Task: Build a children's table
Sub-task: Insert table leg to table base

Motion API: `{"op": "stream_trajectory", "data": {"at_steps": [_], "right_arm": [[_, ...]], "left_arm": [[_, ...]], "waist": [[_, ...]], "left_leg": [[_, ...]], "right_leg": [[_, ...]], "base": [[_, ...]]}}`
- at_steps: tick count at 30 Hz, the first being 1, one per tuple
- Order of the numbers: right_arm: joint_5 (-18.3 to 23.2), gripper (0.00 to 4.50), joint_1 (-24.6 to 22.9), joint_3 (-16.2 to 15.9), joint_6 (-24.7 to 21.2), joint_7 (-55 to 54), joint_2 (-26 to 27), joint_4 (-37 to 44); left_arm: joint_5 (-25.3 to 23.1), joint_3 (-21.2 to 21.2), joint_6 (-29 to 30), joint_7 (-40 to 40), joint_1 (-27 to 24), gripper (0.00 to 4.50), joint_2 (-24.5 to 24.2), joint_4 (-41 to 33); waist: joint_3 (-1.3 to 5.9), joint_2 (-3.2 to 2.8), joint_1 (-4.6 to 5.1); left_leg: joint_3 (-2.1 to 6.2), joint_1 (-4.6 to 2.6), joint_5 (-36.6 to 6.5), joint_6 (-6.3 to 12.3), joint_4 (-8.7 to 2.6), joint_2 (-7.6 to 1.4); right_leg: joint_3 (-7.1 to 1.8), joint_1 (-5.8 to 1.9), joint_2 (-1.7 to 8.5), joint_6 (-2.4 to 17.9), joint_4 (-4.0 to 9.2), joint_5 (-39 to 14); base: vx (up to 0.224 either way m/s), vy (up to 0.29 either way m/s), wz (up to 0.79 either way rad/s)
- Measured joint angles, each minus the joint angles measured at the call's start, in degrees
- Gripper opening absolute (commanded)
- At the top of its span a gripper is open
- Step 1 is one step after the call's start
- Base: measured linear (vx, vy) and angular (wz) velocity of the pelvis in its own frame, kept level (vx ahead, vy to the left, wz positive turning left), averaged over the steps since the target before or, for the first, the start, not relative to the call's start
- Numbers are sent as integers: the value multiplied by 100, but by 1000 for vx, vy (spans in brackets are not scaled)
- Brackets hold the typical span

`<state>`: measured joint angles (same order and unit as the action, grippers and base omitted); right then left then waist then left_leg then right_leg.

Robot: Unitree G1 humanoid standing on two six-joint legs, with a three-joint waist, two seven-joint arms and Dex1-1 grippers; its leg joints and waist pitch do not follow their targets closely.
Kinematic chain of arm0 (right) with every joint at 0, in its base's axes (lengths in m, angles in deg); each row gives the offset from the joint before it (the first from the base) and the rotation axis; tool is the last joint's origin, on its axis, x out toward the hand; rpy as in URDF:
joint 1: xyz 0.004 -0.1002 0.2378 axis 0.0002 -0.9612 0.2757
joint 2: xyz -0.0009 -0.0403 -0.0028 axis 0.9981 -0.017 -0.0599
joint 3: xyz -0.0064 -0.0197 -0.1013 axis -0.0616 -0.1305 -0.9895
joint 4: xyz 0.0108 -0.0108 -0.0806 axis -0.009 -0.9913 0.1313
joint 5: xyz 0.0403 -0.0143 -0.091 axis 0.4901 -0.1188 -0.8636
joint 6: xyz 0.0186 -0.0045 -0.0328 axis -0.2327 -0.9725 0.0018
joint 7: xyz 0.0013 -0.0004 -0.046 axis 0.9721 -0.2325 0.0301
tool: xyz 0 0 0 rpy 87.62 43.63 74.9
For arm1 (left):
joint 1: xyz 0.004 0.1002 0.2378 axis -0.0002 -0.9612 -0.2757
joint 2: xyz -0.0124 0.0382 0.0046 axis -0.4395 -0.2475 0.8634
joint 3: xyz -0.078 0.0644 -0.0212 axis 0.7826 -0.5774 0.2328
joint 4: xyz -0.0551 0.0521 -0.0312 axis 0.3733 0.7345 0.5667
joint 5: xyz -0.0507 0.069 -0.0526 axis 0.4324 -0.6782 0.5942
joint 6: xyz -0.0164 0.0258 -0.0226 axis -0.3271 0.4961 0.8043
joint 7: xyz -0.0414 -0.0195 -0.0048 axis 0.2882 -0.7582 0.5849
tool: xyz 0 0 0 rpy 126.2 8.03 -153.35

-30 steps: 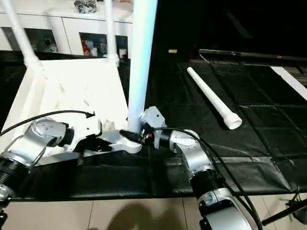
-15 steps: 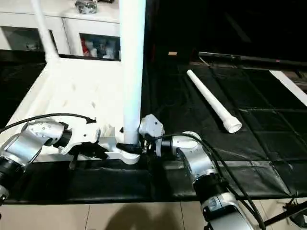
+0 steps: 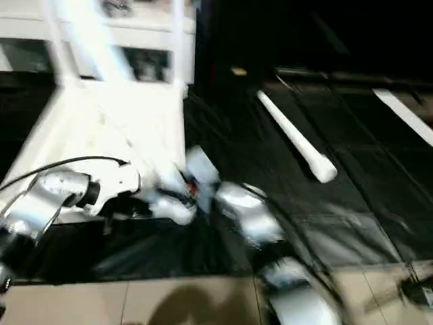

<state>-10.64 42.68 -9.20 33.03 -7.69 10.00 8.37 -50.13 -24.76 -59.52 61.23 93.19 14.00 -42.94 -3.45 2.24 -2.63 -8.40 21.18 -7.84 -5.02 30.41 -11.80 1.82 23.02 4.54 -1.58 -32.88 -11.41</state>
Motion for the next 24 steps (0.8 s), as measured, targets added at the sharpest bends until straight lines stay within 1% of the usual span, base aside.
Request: {"op": "stream_trajectory", "data": {"at_steps": [1, 2, 3, 5, 7, 9, 10, 12, 14, 17, 19, 20, 22, 23, 24], "right_arm": [[19, 191, 105, 68, -15, -220, 85, -147], [71, 191, 249, 222, -80, -566, 195, -351], [119, 191, 320, 325, -125, -773, 239, -445], [269, 191, 459, 499, -183, -1155, 345, -667], [294, 191, 502, 555, -163, -1269, 356, -710], [313, 191, 553, 639, -133, -1260, 360, -776], [327, 191, 566, 684, -109, -1251, 359, -807], [381, 191, 539, 773, 45, -1121, 283, -816], [489, 191, 492, 874, 152, -968, 237, -783], [686, 191, 329, 927, 247, -685, 197, -558], [824, 191, 208, 1007, 220, -525, 122, -320], [971, 191, 85, 1129, 186, -416, 26, -155], [1222, 191, -161, 1331, 0, -212, -164, 284], [1373, 191, -258, 1422, -102, -113, -248, 534], [1437, 191, -277, 1460, -168, -65, -276, 661]], "left_arm": [[2, 111, 336, -159, -149, 0, 96, -293], [-4, 296, 811, -444, -356, 0, 262, -691], [-7, 374, 1054, -637, -464, 0, 398, -902], [-71, 511, 1590, -1014, -667, 0, 698, -1363], [-115, 521, 1724, -1171, -730, 0, 794, -1545], [-153, 488, 1742, -1275, -740, 0, 804, -1599], [-155, 460, 1723, -1329, -740, 0, 794, -1599], [-159, 321, 1467, -1389, -688, 0, 700, -1504], [-159, 270, 1226, -1398, -620, 0, 661, -1333], [-189, 246, 887, -1401, -520, 0, 539, -1080], [-225, 244, 625, -1379, -442, 0, 443, -880], [-233, 244, 408, -1321, -399, 0, 325, -746], [-251, 232, -31, -1161, -231, 0, 177, -350], [-267, 245, -196, -1107, -138, 0, 94, -142], [-275, 260, -280, -1088, -92, 0, 45, -29]], "waist": [[-17, -16, 59], [-26, 1, 107], [-40, -2, 129], [-59, 47, 203], [-89, 79, 234], [-96, 100, 224], [-94, 104, 217], [-90, 112, 185], [-98, 98, 159], [-107, 85, 135], [-112, 78, 103], [-114, 75, 82], [-119, 66, 51], [-122, 61, 44], [-123, 60, 43]], "left_leg": [[17, 8, 0, 0, -1, -1], [25, 12, 0, 0, -2, 3], [25, 14, 0, 0, -2, 4], [26, 16, 0, 0, -2, 0], [30, 12, 0, 0, -2, -9], [38, 11, 0, 0, -3, -14], [38, 9, 0, 0, -3, -14], [35, 9, 0, 0, -4, -14], [29, 10, 0, 0, -4, -14], [27, 11, 0, 0, -4, -17], [27, 16, 0, 0, -4, -17], [22, 20, 0, 0, -4, -17], [9, 27, 0, 0, -4, -16], [-4, 29, 0, 0, -4, -15], [-13, 29, 1, 0, -2, -14]], "right_leg": [[48, -18, 14, 34, 24, -20], [85, -18, 37, 49, 42, -29], [106, -7, 50, 50, 60, -30], [174, 4, 81, 53, 94, -31], [198, 3, 84, 53, 107, -31], [214, 5, 83, 53, 111, -31], [213, 5, 83, 53, 110, -31], [212, 5, 83, 53, 111, -31], [206, 9, 84, 53, 111, -31], [211, 20, 81, 55, 109, -30], [211, 36, 80, 57, 109, -29], [206, 46, 80, 62, 109, -26], [192, 58, 80, 73, 109, -19], [180, 67, 80, 93, 107, -7], [173, 74, 81, 140, 104, 21]], "base": [[-40, 53, -20], [-24, 56, -26], [-24, 56, -26], [-18, 21, -11], [0, 0, 0], [0, 0, 0], [0, 0, 0], [0, 0, 0], [0, 0, 0], [0, 0, 0], [0, 0, 0], [0, 0, 0], [0, 0, 0], [0, 0, 0], [0, 0, 0]]}}
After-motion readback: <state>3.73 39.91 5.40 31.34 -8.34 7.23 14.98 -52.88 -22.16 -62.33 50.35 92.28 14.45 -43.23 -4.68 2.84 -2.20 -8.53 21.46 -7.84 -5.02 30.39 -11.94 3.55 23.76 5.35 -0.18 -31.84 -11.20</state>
